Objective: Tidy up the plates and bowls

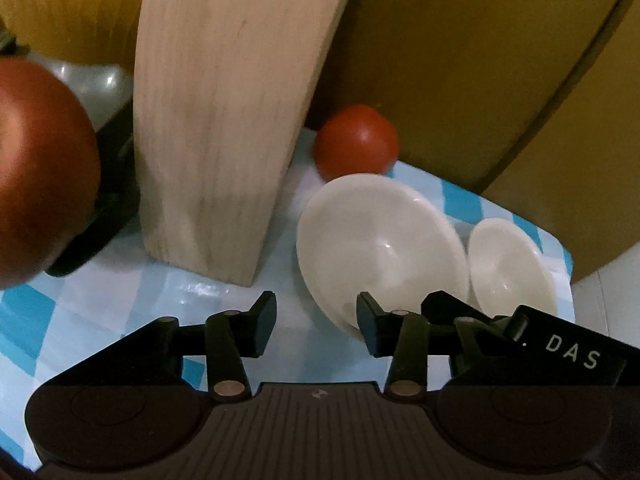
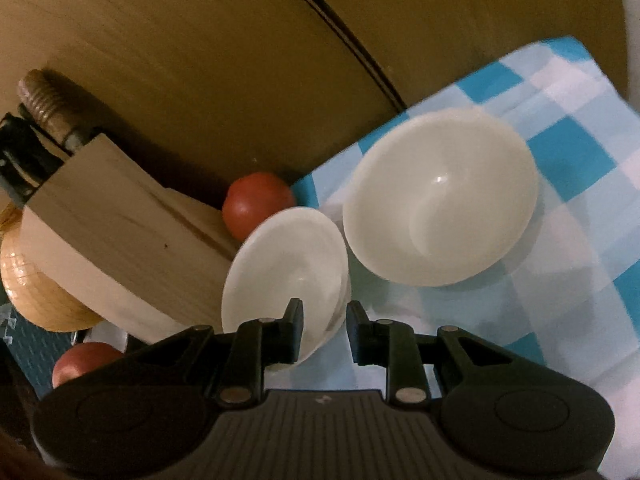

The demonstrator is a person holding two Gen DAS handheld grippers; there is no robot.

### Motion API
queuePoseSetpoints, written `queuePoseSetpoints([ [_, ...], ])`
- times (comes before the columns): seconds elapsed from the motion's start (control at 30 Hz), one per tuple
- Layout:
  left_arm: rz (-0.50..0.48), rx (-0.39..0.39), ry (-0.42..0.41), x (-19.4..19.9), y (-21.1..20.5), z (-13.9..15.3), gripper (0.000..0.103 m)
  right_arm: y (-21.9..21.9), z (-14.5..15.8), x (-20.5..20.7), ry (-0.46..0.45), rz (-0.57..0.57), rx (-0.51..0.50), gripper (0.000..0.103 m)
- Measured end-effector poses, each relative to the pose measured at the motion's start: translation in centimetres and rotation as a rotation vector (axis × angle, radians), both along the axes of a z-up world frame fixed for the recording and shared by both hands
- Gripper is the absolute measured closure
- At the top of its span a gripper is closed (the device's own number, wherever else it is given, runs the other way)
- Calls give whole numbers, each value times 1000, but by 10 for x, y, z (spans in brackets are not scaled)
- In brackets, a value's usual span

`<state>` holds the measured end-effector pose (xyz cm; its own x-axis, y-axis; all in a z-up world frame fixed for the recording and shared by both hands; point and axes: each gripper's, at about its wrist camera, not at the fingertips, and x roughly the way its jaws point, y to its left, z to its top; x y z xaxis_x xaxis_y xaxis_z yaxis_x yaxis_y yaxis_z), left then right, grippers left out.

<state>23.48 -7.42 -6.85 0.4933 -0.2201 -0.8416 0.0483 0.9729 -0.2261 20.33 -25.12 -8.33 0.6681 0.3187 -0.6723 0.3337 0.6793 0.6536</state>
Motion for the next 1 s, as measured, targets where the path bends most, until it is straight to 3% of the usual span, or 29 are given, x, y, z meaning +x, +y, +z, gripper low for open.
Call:
queuePoseSetpoints([
  [0.17, 6, 4, 2, 5, 0, -5, 58, 4, -5, 7, -16, 13, -14, 84],
  [0.2, 1, 8, 7, 8, -3, -8, 62, 4, -6, 7, -14, 24, -16, 90],
  [0.27, -32, 11, 21, 9, -7, -9, 72, 5, -9, 8, 1, 40, -12, 92],
  [0.33, -41, 43, 14, 6, -9, -7, 75, 8, -7, 7, 7, 53, -32, 93],
  [0.6, -103, 65, 35, -17, -9, 2, 75, 9, 6, -18, 51, 88, -54, 92],
  [0.83, -170, 80, 26, -42, -13, 1, 64, 8, 20, -55, 53, 87, -157, 90],
  [1.0, -163, 77, 18, -41, -11, 1, 60, 6, 15, -52, 38, 62, -106, 87],
])
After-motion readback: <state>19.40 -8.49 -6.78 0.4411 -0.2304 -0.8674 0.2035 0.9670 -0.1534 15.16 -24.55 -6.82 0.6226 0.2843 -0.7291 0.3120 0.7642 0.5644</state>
